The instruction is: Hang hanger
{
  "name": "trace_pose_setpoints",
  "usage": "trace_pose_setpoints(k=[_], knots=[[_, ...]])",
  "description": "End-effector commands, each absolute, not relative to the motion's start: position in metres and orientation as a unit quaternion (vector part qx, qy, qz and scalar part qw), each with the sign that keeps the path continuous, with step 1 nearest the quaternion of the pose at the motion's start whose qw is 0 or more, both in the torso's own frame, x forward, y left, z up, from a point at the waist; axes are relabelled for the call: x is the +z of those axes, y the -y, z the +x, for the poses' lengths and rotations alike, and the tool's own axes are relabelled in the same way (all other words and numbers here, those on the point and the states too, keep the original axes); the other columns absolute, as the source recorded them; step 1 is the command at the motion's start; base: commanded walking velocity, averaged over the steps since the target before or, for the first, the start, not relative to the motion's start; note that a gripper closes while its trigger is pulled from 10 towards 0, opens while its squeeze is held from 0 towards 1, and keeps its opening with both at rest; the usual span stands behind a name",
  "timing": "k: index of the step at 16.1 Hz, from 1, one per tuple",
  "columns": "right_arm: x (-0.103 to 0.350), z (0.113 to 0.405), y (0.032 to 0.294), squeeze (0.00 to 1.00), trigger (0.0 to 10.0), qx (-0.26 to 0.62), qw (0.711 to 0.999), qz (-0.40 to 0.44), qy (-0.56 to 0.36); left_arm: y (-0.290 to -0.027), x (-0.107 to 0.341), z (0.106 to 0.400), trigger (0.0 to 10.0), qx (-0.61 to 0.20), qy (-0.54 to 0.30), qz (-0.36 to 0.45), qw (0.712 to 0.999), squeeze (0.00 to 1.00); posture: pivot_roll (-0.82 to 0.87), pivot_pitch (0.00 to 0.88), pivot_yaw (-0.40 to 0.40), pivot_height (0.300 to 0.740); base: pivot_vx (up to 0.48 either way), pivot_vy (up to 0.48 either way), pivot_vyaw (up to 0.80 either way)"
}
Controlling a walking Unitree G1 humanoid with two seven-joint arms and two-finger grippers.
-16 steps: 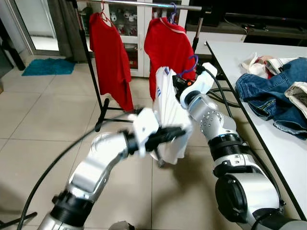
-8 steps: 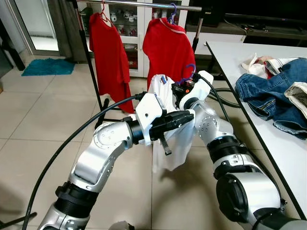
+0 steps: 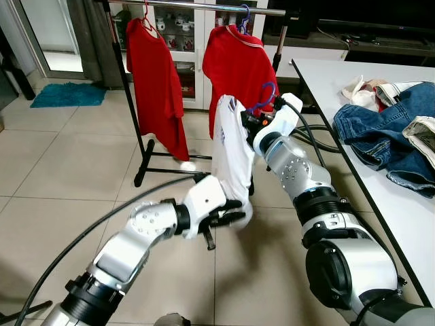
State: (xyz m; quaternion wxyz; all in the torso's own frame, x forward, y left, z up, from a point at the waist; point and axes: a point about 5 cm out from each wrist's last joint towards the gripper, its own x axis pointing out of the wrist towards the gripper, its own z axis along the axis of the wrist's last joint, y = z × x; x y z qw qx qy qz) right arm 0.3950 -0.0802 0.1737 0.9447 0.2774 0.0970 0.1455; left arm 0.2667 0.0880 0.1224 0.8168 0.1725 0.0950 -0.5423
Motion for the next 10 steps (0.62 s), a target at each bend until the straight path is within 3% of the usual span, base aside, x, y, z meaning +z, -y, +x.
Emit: trace_pose_setpoints(k=[1, 3, 7, 10], knots=[[0.195, 0.399, 0.085, 0.00, 10.0, 0.161, 0.945, 0.278, -0.052, -0.094, 0.122, 0.266, 10.0, -0.543, -0.101, 0.182, 0.814, 1.00, 0.08, 0.000, -0.045, 0.740, 0.000, 0.000, 0.00], [0.196, 0.398, 0.088, 0.00, 10.0, 0.172, 0.948, 0.264, -0.046, -0.104, 0.122, 0.264, 10.0, -0.543, -0.105, 0.175, 0.814, 1.00, 0.08, 0.000, -0.044, 0.740, 0.000, 0.000, 0.00], [0.201, 0.384, 0.104, 0.00, 10.0, 0.216, 0.954, 0.207, -0.014, -0.138, 0.166, 0.277, 10.0, -0.474, -0.028, 0.109, 0.873, 1.00, 0.09, 0.000, -0.045, 0.740, 0.000, 0.000, 0.00], [0.203, 0.371, 0.107, 0.00, 10.0, 0.232, 0.956, 0.181, 0.001, -0.143, 0.190, 0.284, 10.0, -0.446, 0.016, 0.088, 0.890, 1.00, 0.09, 0.000, -0.043, 0.740, 0.000, 0.000, 0.00]])
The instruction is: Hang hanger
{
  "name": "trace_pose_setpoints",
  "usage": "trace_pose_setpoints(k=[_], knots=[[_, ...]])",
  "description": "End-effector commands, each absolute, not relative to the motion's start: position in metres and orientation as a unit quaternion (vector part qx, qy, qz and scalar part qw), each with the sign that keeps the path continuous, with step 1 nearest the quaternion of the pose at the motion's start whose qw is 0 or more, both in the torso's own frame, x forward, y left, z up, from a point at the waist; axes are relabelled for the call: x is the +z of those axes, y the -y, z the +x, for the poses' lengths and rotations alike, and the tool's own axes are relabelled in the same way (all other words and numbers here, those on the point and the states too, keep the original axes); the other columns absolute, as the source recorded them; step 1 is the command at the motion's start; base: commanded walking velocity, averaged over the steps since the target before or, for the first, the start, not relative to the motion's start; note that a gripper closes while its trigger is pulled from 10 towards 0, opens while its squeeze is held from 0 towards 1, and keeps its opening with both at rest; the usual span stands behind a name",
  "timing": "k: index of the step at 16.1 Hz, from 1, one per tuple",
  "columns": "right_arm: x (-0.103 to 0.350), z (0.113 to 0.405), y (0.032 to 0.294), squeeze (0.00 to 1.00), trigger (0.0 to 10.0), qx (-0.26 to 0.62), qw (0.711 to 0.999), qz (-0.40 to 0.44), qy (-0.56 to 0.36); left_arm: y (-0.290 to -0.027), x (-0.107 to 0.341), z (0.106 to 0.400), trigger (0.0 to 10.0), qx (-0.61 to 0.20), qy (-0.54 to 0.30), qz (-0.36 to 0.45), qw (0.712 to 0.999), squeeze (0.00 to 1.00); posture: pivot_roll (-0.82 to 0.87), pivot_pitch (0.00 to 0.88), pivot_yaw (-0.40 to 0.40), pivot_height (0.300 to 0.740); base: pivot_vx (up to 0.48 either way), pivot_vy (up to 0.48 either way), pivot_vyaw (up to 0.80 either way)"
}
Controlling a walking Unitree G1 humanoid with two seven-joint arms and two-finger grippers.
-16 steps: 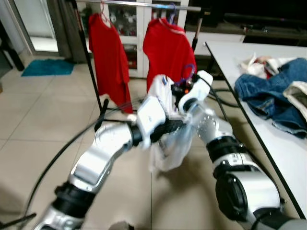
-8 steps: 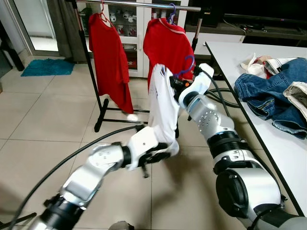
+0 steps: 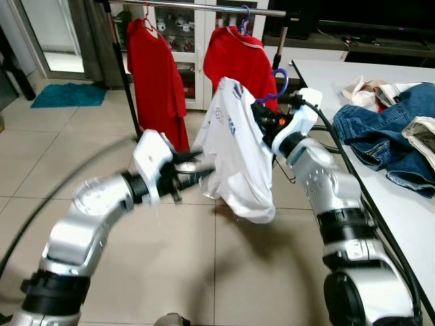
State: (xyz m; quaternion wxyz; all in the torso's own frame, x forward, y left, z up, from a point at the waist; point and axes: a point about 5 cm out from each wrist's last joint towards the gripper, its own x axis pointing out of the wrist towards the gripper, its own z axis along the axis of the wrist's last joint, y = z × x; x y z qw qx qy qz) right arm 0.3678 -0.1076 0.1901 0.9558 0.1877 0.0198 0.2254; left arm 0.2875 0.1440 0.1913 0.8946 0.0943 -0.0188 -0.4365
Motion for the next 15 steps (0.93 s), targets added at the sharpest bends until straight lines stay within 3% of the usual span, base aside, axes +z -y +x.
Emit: trace_pose_setpoints(k=[1, 2, 3, 6, 9, 15], knots=[[0.206, 0.361, 0.103, 0.00, 10.0, 0.252, 0.950, 0.182, 0.007, -0.144, 0.196, 0.292, 10.0, -0.416, 0.025, 0.101, 0.903, 1.00, 0.09, 0.000, -0.034, 0.740, 0.000, 0.000, 0.00], [0.211, 0.350, 0.097, 0.00, 10.0, 0.285, 0.939, 0.191, 0.011, -0.145, 0.197, 0.299, 10.0, -0.385, 0.025, 0.113, 0.916, 0.91, 0.09, 0.000, -0.034, 0.740, 0.000, 0.000, 0.00], [0.215, 0.343, 0.093, 0.00, 10.0, 0.311, 0.929, 0.200, 0.013, -0.144, 0.196, 0.304, 10.0, -0.369, 0.023, 0.119, 0.921, 0.02, 0.09, 0.000, -0.034, 0.740, 0.000, 0.000, 0.00], [0.219, 0.327, 0.083, 0.00, 10.0, 0.366, 0.908, 0.202, 0.012, -0.129, 0.204, 0.314, 10.0, -0.372, 0.042, 0.126, 0.919, 0.00, 0.08, 0.000, -0.024, 0.740, 0.000, 0.000, 0.00], [0.218, 0.321, 0.078, 0.00, 10.0, 0.374, 0.908, 0.192, 0.005, -0.109, 0.215, 0.315, 10.0, -0.393, 0.068, 0.060, 0.915, 0.00, 0.08, 0.000, -0.019, 0.740, 0.000, 0.000, 0.00], [0.218, 0.316, 0.074, 0.00, 10.0, 0.384, 0.904, 0.185, -0.003, -0.099, 0.215, 0.315, 10.0, -0.383, 0.106, 0.152, 0.905, 0.00, 0.08, 0.000, -0.021, 0.740, 0.000, 0.000, 0.00]])
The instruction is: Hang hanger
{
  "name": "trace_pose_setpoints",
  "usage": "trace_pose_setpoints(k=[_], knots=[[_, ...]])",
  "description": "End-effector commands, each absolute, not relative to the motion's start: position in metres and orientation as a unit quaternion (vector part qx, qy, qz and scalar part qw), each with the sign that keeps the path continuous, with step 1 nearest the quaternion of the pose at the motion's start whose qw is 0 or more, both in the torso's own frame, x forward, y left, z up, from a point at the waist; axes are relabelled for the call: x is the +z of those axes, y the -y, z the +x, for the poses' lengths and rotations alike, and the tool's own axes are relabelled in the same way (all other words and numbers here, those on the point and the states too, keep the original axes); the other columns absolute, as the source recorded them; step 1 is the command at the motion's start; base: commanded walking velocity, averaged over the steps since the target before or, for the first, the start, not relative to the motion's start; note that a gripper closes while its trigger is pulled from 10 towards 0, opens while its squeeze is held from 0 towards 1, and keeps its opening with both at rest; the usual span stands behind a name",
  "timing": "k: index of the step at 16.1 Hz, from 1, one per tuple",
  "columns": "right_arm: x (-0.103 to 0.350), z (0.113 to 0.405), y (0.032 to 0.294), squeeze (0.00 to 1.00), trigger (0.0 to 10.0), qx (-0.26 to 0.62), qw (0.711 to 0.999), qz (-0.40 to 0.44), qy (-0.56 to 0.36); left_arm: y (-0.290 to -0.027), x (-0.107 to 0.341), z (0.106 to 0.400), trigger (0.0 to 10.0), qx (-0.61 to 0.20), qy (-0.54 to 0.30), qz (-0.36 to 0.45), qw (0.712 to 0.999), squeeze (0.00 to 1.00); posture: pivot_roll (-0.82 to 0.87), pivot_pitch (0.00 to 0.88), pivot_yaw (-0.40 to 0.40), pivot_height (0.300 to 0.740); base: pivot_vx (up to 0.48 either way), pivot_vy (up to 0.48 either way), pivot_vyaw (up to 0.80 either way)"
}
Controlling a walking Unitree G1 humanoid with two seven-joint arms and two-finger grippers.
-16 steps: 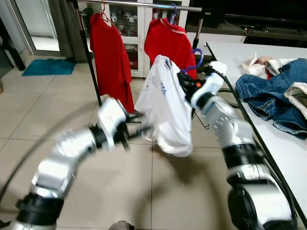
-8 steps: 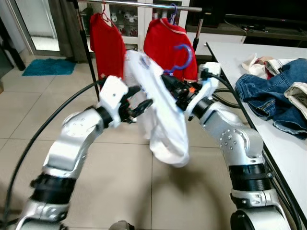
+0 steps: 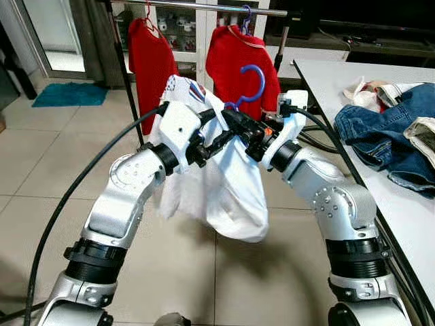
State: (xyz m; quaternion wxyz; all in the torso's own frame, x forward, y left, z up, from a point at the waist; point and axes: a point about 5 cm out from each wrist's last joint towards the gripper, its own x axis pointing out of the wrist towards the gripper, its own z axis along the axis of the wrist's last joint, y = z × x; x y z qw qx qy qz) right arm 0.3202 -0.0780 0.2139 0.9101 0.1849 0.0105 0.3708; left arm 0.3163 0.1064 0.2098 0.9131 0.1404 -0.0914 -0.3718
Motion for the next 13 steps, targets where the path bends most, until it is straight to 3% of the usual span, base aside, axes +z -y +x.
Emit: trace_pose_setpoints(k=[1, 4, 7, 11, 13], knots=[[0.217, 0.318, 0.076, 0.00, 10.0, 0.379, 0.907, 0.185, -0.006, -0.100, 0.211, 0.314, 10.0, -0.382, 0.093, 0.154, 0.907, 0.00, 0.08, 0.000, -0.022, 0.740, 0.000, 0.000, 0.00], [0.213, 0.323, 0.082, 0.00, 10.0, 0.359, 0.913, 0.193, -0.015, -0.109, 0.199, 0.313, 10.0, -0.348, 0.069, 0.151, 0.923, 0.00, 0.08, 0.000, -0.024, 0.740, 0.000, 0.000, 0.00], [0.212, 0.324, 0.085, 0.00, 10.0, 0.360, 0.910, 0.206, -0.020, -0.115, 0.189, 0.306, 10.0, -0.354, 0.067, 0.206, 0.910, 0.00, 0.08, 0.000, -0.022, 0.740, 0.000, 0.000, 0.00], [0.212, 0.325, 0.089, 0.00, 10.0, 0.363, 0.910, 0.199, -0.019, -0.119, 0.198, 0.300, 10.0, -0.344, 0.093, 0.148, 0.922, 0.00, 0.08, 0.000, -0.023, 0.740, 0.000, 0.000, 0.00], [0.214, 0.323, 0.087, 0.00, 10.0, 0.379, 0.905, 0.194, -0.017, -0.117, 0.205, 0.307, 10.0, -0.335, 0.111, 0.159, 0.922, 0.00, 0.09, 0.000, -0.030, 0.740, 0.000, 0.000, 0.00]])
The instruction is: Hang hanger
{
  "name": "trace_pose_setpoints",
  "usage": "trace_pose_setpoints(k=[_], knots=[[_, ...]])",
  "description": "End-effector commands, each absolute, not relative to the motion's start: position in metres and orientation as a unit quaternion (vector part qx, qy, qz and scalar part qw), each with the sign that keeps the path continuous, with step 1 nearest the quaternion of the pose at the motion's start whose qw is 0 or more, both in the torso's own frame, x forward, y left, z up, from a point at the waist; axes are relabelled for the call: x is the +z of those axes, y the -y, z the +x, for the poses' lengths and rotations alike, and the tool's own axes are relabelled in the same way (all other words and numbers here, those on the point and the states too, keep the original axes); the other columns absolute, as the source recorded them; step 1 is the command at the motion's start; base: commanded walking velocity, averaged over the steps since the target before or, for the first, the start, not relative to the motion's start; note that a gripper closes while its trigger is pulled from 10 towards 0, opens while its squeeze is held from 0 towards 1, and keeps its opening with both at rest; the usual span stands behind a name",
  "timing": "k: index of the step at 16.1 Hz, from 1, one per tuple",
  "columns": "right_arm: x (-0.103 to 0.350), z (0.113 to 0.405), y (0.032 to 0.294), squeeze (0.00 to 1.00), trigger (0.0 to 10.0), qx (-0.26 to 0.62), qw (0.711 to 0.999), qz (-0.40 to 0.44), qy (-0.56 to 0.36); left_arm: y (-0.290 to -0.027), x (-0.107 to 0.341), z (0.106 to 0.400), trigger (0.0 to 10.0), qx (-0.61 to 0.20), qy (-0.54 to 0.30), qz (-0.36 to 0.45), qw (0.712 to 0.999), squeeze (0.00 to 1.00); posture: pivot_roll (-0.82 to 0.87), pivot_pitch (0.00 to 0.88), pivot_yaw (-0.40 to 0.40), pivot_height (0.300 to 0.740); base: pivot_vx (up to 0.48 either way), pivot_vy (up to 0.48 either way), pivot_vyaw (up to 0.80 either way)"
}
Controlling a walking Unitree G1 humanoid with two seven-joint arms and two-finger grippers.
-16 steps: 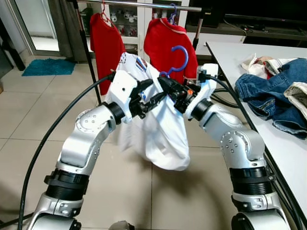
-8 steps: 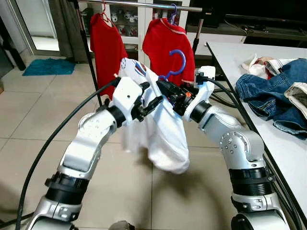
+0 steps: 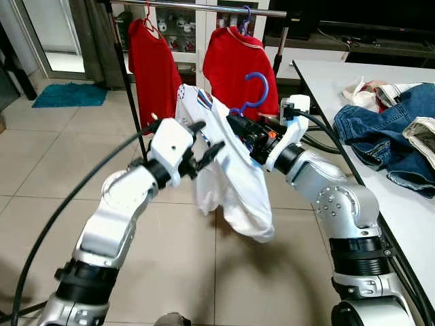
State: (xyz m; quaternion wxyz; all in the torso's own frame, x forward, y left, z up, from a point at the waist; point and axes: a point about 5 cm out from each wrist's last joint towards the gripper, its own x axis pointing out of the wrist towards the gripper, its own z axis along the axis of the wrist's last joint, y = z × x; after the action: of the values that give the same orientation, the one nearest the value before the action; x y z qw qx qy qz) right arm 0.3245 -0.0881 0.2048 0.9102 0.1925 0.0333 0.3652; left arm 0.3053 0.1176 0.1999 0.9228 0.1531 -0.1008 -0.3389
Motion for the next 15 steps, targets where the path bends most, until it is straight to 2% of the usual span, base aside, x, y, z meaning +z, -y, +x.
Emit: trace_pose_setpoints(k=[1, 7, 8, 9, 10, 11, 12, 15], knots=[[0.215, 0.322, 0.086, 0.00, 10.0, 0.386, 0.902, 0.192, -0.017, -0.115, 0.207, 0.309, 10.0, -0.336, 0.118, 0.167, 0.919, 0.00, 0.09, 0.000, -0.029, 0.740, 0.000, 0.000, 0.00], [0.217, 0.317, 0.083, 0.00, 10.0, 0.405, 0.895, 0.188, -0.013, -0.109, 0.207, 0.318, 10.0, -0.338, 0.116, 0.155, 0.921, 0.00, 0.09, 0.000, -0.029, 0.740, 0.000, 0.000, 0.00], [0.217, 0.316, 0.082, 0.00, 10.0, 0.409, 0.893, 0.189, -0.012, -0.110, 0.206, 0.320, 6.7, -0.340, 0.115, 0.157, 0.920, 0.00, 0.09, 0.000, -0.029, 0.740, 0.000, 0.000, 0.00], [0.218, 0.316, 0.081, 0.00, 10.0, 0.412, 0.891, 0.189, -0.011, -0.110, 0.205, 0.320, 4.2, -0.340, 0.115, 0.158, 0.920, 0.00, 0.09, 0.000, -0.029, 0.740, 0.000, 0.000, 0.00], [0.218, 0.315, 0.081, 0.00, 10.0, 0.415, 0.890, 0.189, -0.011, -0.110, 0.205, 0.322, 3.3, -0.340, 0.116, 0.157, 0.920, 0.00, 0.09, 0.000, -0.029, 0.740, 0.000, 0.000, 0.00], [0.219, 0.314, 0.080, 0.00, 10.0, 0.419, 0.888, 0.189, -0.010, -0.110, 0.204, 0.324, 1.4, -0.341, 0.115, 0.158, 0.919, 0.00, 0.09, 0.000, -0.029, 0.740, 0.000, 0.000, 0.00], [0.219, 0.314, 0.079, 0.00, 10.0, 0.421, 0.887, 0.189, -0.010, -0.110, 0.204, 0.326, 0.0, -0.342, 0.116, 0.159, 0.919, 0.00, 0.09, 0.000, -0.029, 0.740, 0.000, 0.000, 0.00], [0.220, 0.313, 0.079, 0.00, 10.0, 0.424, 0.886, 0.189, -0.009, -0.111, 0.205, 0.330, 0.0, -0.343, 0.117, 0.160, 0.918, 0.00, 0.08, 0.000, -0.019, 0.740, 0.000, 0.000, 0.00]])
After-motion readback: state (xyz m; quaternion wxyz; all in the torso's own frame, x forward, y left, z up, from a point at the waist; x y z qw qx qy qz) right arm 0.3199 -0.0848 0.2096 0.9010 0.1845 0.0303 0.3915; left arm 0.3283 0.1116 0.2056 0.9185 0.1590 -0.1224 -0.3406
